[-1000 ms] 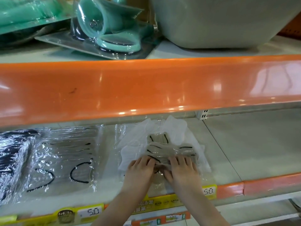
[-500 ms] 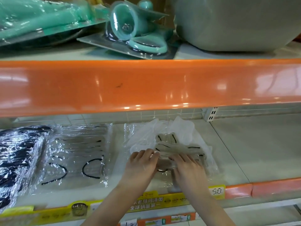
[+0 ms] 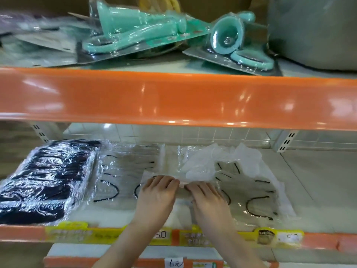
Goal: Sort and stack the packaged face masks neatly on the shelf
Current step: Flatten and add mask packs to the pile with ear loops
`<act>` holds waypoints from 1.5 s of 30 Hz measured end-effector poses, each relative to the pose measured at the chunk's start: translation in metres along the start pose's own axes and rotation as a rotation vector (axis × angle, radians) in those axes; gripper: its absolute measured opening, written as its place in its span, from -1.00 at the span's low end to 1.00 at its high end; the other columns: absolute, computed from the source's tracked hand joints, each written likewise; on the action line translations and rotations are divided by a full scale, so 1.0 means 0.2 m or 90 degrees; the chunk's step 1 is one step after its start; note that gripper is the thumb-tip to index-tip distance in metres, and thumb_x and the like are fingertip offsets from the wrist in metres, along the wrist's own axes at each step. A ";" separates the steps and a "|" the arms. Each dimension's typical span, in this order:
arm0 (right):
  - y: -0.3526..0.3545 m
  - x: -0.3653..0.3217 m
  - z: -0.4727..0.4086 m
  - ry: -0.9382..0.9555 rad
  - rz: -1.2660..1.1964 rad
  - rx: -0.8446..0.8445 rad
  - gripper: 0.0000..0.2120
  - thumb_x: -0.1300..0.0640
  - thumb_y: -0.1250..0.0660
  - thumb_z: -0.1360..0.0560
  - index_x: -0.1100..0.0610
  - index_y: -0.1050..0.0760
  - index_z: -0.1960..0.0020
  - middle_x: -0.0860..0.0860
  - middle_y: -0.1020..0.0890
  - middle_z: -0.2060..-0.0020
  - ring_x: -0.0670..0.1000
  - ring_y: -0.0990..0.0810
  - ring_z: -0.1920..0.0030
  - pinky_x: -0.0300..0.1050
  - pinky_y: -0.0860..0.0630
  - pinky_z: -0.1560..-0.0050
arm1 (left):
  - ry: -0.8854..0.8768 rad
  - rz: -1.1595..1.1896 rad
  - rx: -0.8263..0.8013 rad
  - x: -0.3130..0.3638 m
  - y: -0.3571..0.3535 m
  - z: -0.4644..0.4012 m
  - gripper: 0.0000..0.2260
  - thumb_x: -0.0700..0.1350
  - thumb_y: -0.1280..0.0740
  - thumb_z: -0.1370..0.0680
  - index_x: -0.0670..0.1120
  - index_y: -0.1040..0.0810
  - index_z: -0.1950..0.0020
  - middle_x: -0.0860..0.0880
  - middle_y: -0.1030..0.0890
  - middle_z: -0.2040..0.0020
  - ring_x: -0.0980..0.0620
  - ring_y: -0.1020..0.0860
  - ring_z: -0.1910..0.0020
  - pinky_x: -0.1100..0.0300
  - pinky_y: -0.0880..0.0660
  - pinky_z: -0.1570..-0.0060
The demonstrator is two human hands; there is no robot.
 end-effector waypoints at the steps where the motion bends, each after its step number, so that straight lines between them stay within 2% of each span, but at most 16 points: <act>1: -0.02 -0.03 -0.01 0.010 -0.019 -0.017 -0.44 0.33 -0.49 -0.04 0.02 -0.52 -0.01 -0.06 -0.62 0.09 0.02 -0.60 0.12 -0.15 -0.51 0.15 | 0.005 -0.006 0.002 -0.04 0.03 0.01 -0.78 -0.20 -0.21 -0.32 -0.07 -0.62 0.16 0.01 -0.63 0.20 -0.06 -0.62 0.21 0.10 -0.54 0.27; 3: -0.05 -0.09 -0.03 0.034 -0.039 -0.052 -0.29 0.36 -0.52 0.06 0.04 -0.51 -0.06 -0.04 -0.62 0.06 0.02 -0.59 0.09 -0.16 -0.56 0.14 | 0.015 -0.017 0.008 -0.11 0.07 0.05 -0.73 -0.21 -0.19 -0.30 -0.08 -0.63 0.14 0.00 -0.64 0.18 -0.08 -0.63 0.18 0.09 -0.54 0.23; 5: -0.09 -0.16 -0.05 0.060 -0.057 -0.082 -0.22 0.37 -0.51 0.07 0.03 -0.45 -0.12 -0.04 -0.61 0.02 0.03 -0.60 0.06 -0.15 -0.59 0.12 | 0.024 -0.027 0.022 -0.19 0.11 0.09 -0.71 -0.21 -0.16 -0.31 -0.11 -0.64 0.13 -0.02 -0.65 0.16 -0.10 -0.63 0.16 0.07 -0.54 0.20; 8: -0.17 -0.26 -0.06 0.102 -0.052 -0.123 -0.31 0.34 -0.52 -0.04 0.03 -0.50 -0.14 -0.03 -0.60 -0.03 0.04 -0.60 0.03 -0.13 -0.58 0.10 | 0.037 -0.051 0.034 -0.31 0.15 0.16 -0.71 -0.21 -0.17 -0.32 -0.14 -0.64 0.11 -0.05 -0.64 0.14 -0.13 -0.62 0.12 0.03 -0.53 0.15; 11: -0.26 -0.35 -0.06 0.111 -0.032 -0.164 -0.40 0.22 -0.56 -0.14 -0.01 -0.51 -0.14 -0.06 -0.58 -0.06 0.01 -0.59 0.00 -0.13 -0.56 0.12 | 0.052 -0.079 0.021 -0.44 0.15 0.23 -0.67 -0.21 -0.14 -0.29 -0.14 -0.65 0.10 -0.06 -0.65 0.12 -0.14 -0.62 0.07 0.01 -0.50 0.06; 15: -0.35 -0.44 -0.06 0.103 -0.026 -0.227 -0.28 0.16 -0.61 0.03 -0.04 -0.49 -0.10 -0.09 -0.57 -0.05 0.00 -0.59 0.03 -0.15 -0.55 0.13 | 0.072 -0.100 0.002 -0.54 0.14 0.31 -0.71 -0.18 -0.18 -0.32 -0.11 -0.65 0.09 -0.04 -0.66 0.09 -0.12 -0.63 0.04 0.02 -0.46 0.05; 20: -0.40 -0.50 -0.06 0.093 -0.001 -0.212 -0.45 0.14 -0.60 -0.05 -0.03 -0.58 -0.02 -0.09 -0.60 0.01 0.00 -0.61 0.07 -0.15 -0.57 0.12 | 0.077 -0.133 -0.050 -0.60 0.11 0.38 -0.70 -0.12 -0.18 -0.39 -0.11 -0.66 0.03 -0.05 -0.66 0.06 -0.13 -0.62 0.01 0.00 -0.47 0.05; 23: -0.43 -0.51 -0.07 0.071 0.022 -0.197 -0.48 0.16 -0.61 0.00 -0.03 -0.62 0.06 -0.09 -0.62 0.09 0.00 -0.62 0.14 -0.16 -0.58 0.18 | 0.085 -0.143 -0.083 -0.60 0.09 0.43 -0.70 -0.15 -0.22 -0.37 -0.10 -0.66 0.00 -0.03 -0.66 0.07 -0.10 -0.62 0.05 0.04 -0.47 0.13; 27: -0.44 -0.51 -0.09 0.045 0.024 -0.182 -0.49 0.21 -0.60 0.02 -0.01 -0.61 0.09 -0.08 -0.62 0.13 0.02 -0.62 0.16 -0.14 -0.57 0.23 | 0.127 -0.141 -0.095 -0.58 0.08 0.47 -0.83 -0.20 -0.35 -0.33 -0.08 -0.65 0.12 -0.02 -0.65 0.15 -0.07 -0.61 0.17 0.08 -0.46 0.24; 32: -0.45 -0.51 -0.11 0.038 0.022 -0.197 -0.42 0.26 -0.58 0.08 0.01 -0.62 0.07 -0.08 -0.62 0.11 0.01 -0.62 0.11 -0.12 -0.56 0.18 | 0.169 -0.152 -0.079 -0.58 0.10 0.47 -0.88 -0.26 -0.32 -0.29 -0.12 -0.59 0.22 -0.05 -0.58 0.27 -0.10 -0.58 0.24 0.07 -0.46 0.28; 35: -0.48 -0.50 -0.10 0.025 0.004 -0.228 -0.43 0.25 -0.58 0.01 0.02 -0.60 0.01 -0.08 -0.61 0.07 0.01 -0.61 0.05 -0.12 -0.56 0.12 | 0.204 -0.160 -0.092 -0.59 0.10 0.45 -0.87 -0.25 -0.33 -0.28 -0.13 -0.60 0.21 -0.07 -0.59 0.26 -0.12 -0.60 0.26 0.08 -0.49 0.30; 37: -0.49 -0.50 -0.09 0.028 -0.002 -0.234 -0.52 0.21 -0.55 -0.12 0.02 -0.59 -0.02 -0.08 -0.60 0.03 0.01 -0.60 0.02 -0.12 -0.55 0.09 | 0.230 -0.160 -0.121 -0.58 0.09 0.45 -0.85 -0.22 -0.27 -0.33 -0.14 -0.61 0.19 -0.09 -0.62 0.21 -0.14 -0.61 0.22 0.05 -0.50 0.30; 40: -0.47 -0.52 -0.09 0.042 -0.004 -0.211 -0.78 0.01 -0.29 -0.42 0.00 -0.58 -0.04 -0.09 -0.58 -0.02 0.00 -0.58 -0.02 -0.12 -0.53 0.05 | 0.254 -0.149 -0.205 -0.57 0.08 0.44 -0.68 -0.04 -0.14 -0.40 -0.16 -0.63 0.13 -0.12 -0.63 0.13 -0.17 -0.62 0.14 0.00 -0.52 0.30; 42: -0.46 -0.53 -0.08 0.035 -0.025 -0.234 -0.70 -0.10 -0.16 -0.47 -0.01 -0.58 -0.04 -0.08 -0.57 -0.08 0.00 -0.55 -0.08 -0.09 -0.53 -0.01 | 0.251 -0.146 -0.251 -0.57 0.08 0.43 -0.59 0.11 -0.13 -0.41 -0.15 -0.63 0.11 -0.14 -0.63 0.10 -0.19 -0.61 0.10 -0.03 -0.53 0.30; 45: -0.44 -0.53 -0.07 0.036 -0.045 -0.258 -0.66 -0.13 -0.13 -0.50 -0.02 -0.58 -0.07 -0.05 -0.56 -0.15 0.01 -0.53 -0.16 -0.07 -0.52 -0.11 | 0.241 -0.148 -0.280 -0.57 0.08 0.43 -0.52 0.23 -0.14 -0.42 -0.11 -0.64 0.08 -0.15 -0.64 0.05 -0.20 -0.61 0.07 -0.04 -0.54 0.29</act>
Point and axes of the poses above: each hand's wrist, its own z-axis away from the middle knuckle, its own y-axis out of the back of the hand, x = y × z, the point moved 3 cm from there along -z, towards the middle knuckle
